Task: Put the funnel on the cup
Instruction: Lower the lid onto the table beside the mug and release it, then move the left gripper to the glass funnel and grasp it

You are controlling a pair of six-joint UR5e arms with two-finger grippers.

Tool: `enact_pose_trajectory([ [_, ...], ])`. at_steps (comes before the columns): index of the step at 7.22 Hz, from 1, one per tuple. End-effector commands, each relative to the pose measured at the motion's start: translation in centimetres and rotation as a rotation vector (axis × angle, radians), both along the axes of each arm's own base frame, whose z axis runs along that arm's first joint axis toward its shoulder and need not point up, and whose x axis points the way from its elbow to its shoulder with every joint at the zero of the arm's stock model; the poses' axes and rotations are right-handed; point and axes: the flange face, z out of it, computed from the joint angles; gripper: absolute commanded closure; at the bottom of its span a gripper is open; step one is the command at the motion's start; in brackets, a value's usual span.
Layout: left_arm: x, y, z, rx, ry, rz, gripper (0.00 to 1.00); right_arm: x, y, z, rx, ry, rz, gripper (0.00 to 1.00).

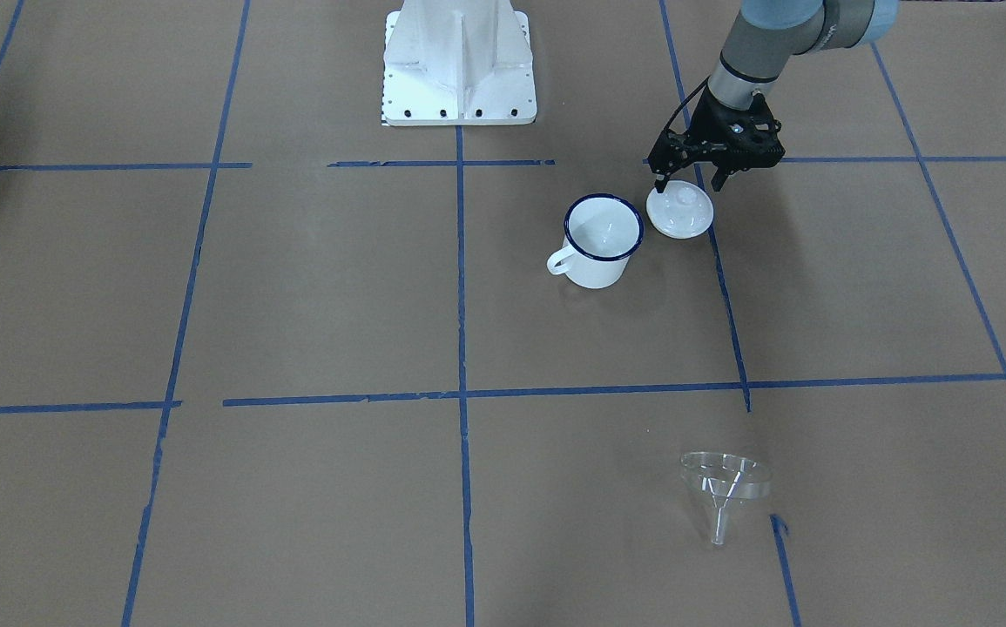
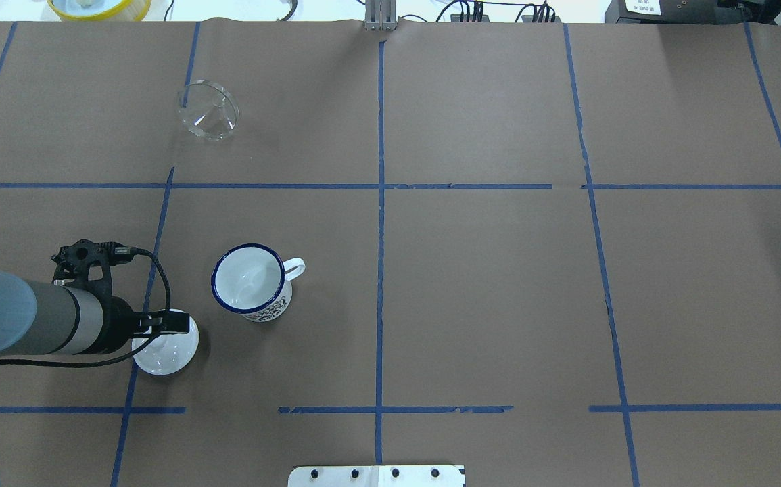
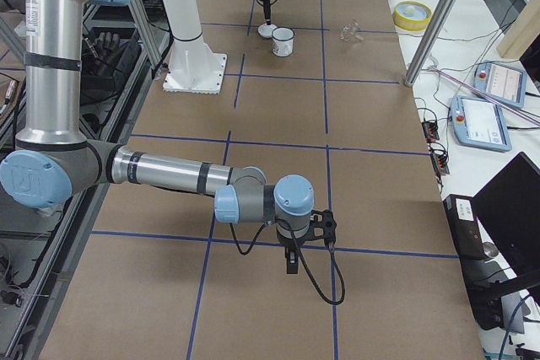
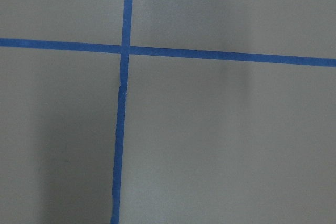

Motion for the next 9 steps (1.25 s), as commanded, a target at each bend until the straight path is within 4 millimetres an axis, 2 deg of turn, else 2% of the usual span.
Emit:
enact_pose_trajectory([
  [1,-4.2,-5.8,-4.5,0.018,0.096,-0.143,0.00,0.0,0.0,0.0,0.000,0.000,0.000,0.00],
  [2,-5.5,-8.3,-6.5,-0.087,0.175,-0.281,0.00,0.0,0.0,0.0,0.000,0.000,0.000,0.00],
  [3,-5.3,-10.6,-6.9,-0.214,0.234,-0.431,0.00,0.0,0.0,0.0,0.000,0.000,0.000,0.00],
  [4,-5.0,-13.3,-8.4,-0.227,0.311,-0.582,0.00,0.0,0.0,0.0,0.000,0.000,0.000,0.00],
  [5,-3.6,-15.9,-7.3,-0.356,0.370,-0.725,0.00,0.0,0.0,0.0,0.000,0.000,0.000,0.00],
  [6,-2.1,-19.6,-5.6,-0.446,0.444,-0.843,0.00,0.0,0.0,0.0,0.000,0.000,0.000,0.00],
  [7,-1.2,-23.0,-3.6,-0.473,0.516,-0.921,0.00,0.0,0.0,0.0,0.000,0.000,0.000,0.00],
  [9,1.8,-28.8,1.8,-0.462,0.529,-1.023,0.00,0.0,0.0,0.0,0.000,0.000,0.000,0.00],
])
